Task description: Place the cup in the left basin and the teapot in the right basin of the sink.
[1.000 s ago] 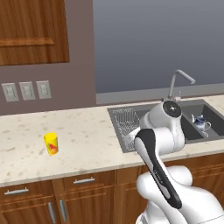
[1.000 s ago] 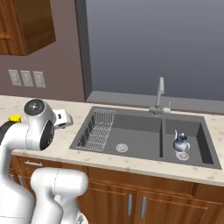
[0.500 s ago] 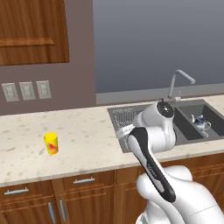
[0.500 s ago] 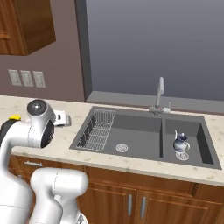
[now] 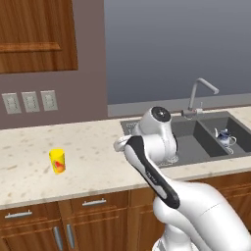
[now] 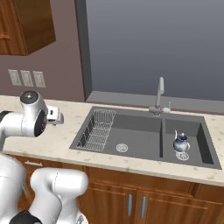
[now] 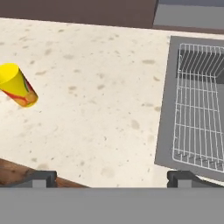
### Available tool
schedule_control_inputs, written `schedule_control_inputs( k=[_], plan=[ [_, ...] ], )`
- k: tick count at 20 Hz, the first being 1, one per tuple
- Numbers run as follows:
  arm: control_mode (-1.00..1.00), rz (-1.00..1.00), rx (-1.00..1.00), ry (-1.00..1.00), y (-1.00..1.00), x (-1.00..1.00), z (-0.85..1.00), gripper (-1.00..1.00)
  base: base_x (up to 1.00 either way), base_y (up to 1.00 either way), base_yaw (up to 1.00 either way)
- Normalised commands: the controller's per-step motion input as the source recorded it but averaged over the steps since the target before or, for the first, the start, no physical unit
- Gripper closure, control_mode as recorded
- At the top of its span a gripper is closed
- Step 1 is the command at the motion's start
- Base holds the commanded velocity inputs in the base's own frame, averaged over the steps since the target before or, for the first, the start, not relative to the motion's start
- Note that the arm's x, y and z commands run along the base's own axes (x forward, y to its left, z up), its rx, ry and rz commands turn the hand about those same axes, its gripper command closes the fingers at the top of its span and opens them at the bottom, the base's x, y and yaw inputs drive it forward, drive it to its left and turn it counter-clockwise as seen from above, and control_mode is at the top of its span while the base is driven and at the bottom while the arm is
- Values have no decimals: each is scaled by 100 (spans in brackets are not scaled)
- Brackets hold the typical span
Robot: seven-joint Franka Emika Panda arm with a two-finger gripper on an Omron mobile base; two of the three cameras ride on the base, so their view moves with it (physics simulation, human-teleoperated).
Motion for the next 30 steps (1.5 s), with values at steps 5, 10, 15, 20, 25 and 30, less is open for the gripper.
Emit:
schedule_control_inputs(
  k=[5,10,15,20,25,30],
  plan=[
    [-100,0,5,5,32,5,0,-100,0,0,0],
    [-100,2,7,0,27,5,-11,-100,0,0,0],
    [-100,1,2,0,36,12,-17,-100,0,0,0],
    [-100,0,1,0,41,14,-2,-100,0,0,0],
    [-100,0,8,2,34,21,-6,-100,0,0,0],
    [-100,0,10,4,30,24,-9,-100,0,0,0]
  ],
)
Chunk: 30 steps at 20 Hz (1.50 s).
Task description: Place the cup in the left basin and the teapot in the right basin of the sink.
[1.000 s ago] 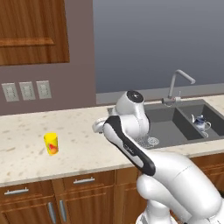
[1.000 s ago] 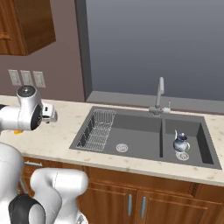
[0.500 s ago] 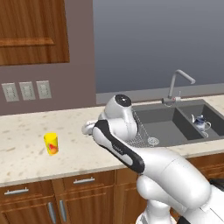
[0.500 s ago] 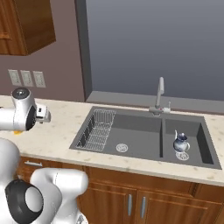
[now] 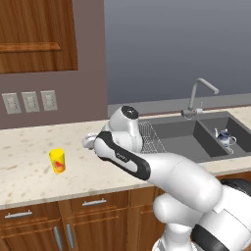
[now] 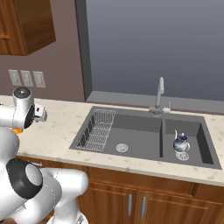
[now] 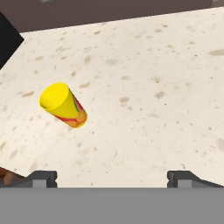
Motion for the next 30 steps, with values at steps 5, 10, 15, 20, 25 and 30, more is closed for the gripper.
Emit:
schedule_control_inputs(
  k=[5,10,15,20,25,30],
  plan=[
    [-100,0,6,6,38,24,-14,-100,0,0,0],
    [-100,0,0,3,40,13,-1,-100,0,0,0],
    [-100,0,0,2,39,10,0,-100,0,0,0],
    [-100,0,0,3,33,6,-4,-100,0,0,0],
    [-100,0,0,6,18,9,-23,-100,0,0,0],
    [-100,0,0,8,14,16,-27,-100,0,0,0]
  ],
)
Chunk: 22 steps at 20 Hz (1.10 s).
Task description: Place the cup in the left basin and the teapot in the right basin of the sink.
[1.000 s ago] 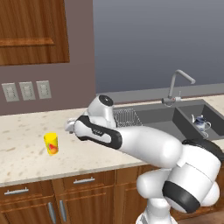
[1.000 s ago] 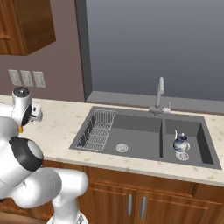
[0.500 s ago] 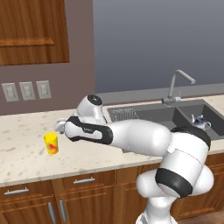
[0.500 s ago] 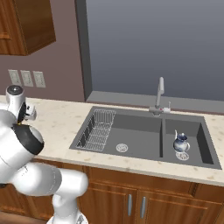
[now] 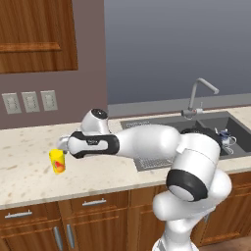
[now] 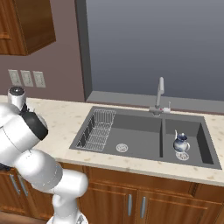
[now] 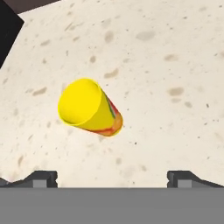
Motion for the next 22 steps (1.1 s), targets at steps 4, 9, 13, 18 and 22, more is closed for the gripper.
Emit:
schedule_control_inputs(
  k=[4,9,13,18,22],
  plan=[
    [-100,0,0,5,14,24,-10,-100,0,0,0],
    [-100,0,0,5,22,30,-8,-100,0,0,0],
    [-100,0,0,7,18,24,-15,-100,0,0,0],
    [-100,0,0,7,16,18,-23,-100,0,0,0],
    [-100,0,0,8,12,11,-29,-100,0,0,0]
  ],
)
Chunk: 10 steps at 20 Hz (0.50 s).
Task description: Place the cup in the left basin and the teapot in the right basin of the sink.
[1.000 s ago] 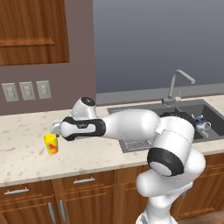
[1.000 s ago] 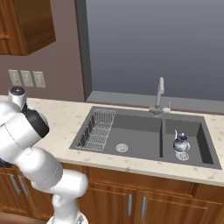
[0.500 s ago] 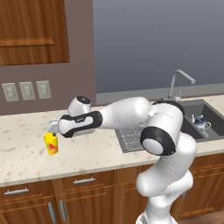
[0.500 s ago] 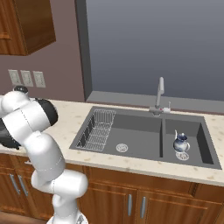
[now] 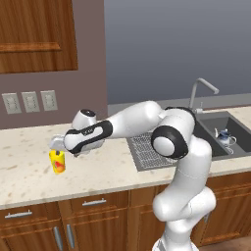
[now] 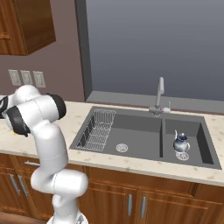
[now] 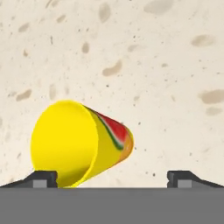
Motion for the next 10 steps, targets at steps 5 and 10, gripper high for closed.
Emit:
schedule_control_inputs(
  k=[5,10],
  plan=[
    [-100,0,0,7,10,12,-23,100,0,0,0],
    [-100,0,0,2,0,0,-12,100,0,0,0]
  ],
)
